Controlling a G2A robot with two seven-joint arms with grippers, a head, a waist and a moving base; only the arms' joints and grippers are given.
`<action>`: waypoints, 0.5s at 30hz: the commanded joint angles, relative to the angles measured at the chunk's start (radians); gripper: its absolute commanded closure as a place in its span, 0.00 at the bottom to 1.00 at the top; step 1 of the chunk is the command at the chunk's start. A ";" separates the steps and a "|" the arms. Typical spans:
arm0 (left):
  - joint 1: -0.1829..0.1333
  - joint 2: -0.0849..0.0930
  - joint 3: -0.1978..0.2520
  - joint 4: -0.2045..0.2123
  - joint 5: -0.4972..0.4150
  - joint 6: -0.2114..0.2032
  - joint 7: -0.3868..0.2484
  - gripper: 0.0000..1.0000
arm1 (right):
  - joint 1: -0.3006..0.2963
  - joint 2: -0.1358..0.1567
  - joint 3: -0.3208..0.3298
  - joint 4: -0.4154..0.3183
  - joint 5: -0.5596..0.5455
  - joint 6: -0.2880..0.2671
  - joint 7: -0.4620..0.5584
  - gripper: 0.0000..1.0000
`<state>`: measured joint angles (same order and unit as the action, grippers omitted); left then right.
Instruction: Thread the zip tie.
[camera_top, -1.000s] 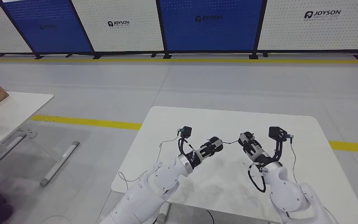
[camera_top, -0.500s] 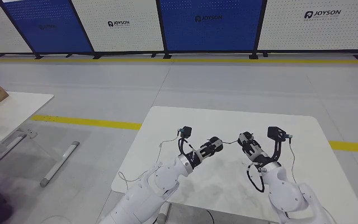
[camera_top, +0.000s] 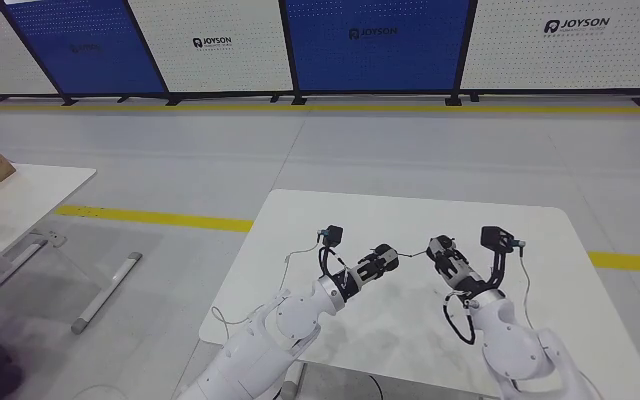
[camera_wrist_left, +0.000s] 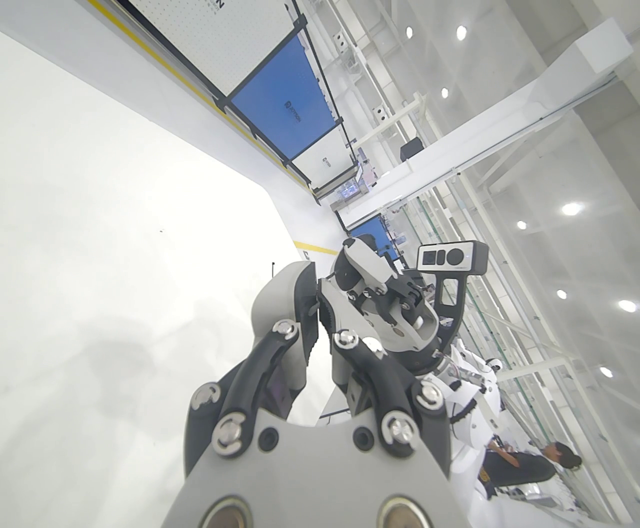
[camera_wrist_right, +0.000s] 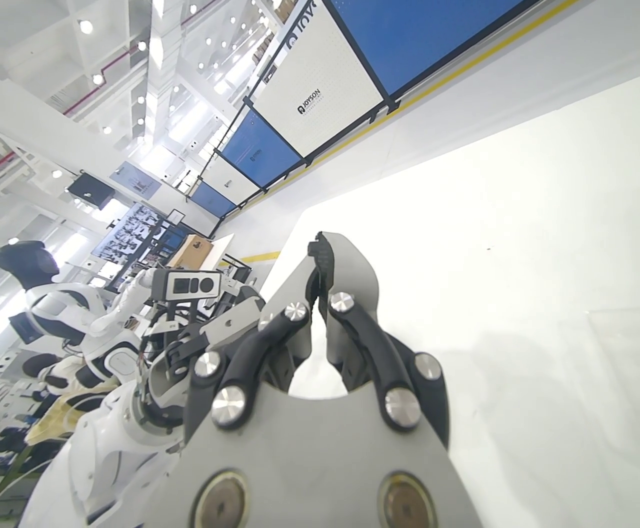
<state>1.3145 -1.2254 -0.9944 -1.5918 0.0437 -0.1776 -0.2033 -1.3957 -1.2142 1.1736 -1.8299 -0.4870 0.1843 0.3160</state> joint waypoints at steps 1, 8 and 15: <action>0.000 0.000 0.000 0.000 0.000 0.000 0.000 1.00 | 0.008 -0.002 -0.006 0.011 -0.009 0.005 0.006 1.00; 0.000 0.000 0.000 0.000 0.000 0.000 0.000 1.00 | 0.024 -0.008 -0.016 0.023 -0.001 0.003 0.013 1.00; 0.000 0.000 0.000 0.000 0.000 0.000 0.000 1.00 | 0.023 -0.011 -0.007 0.017 0.049 -0.019 0.038 1.00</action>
<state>1.3145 -1.2254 -0.9944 -1.5918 0.0437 -0.1776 -0.2033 -1.3717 -1.2246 1.1660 -1.8130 -0.4410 0.1659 0.3527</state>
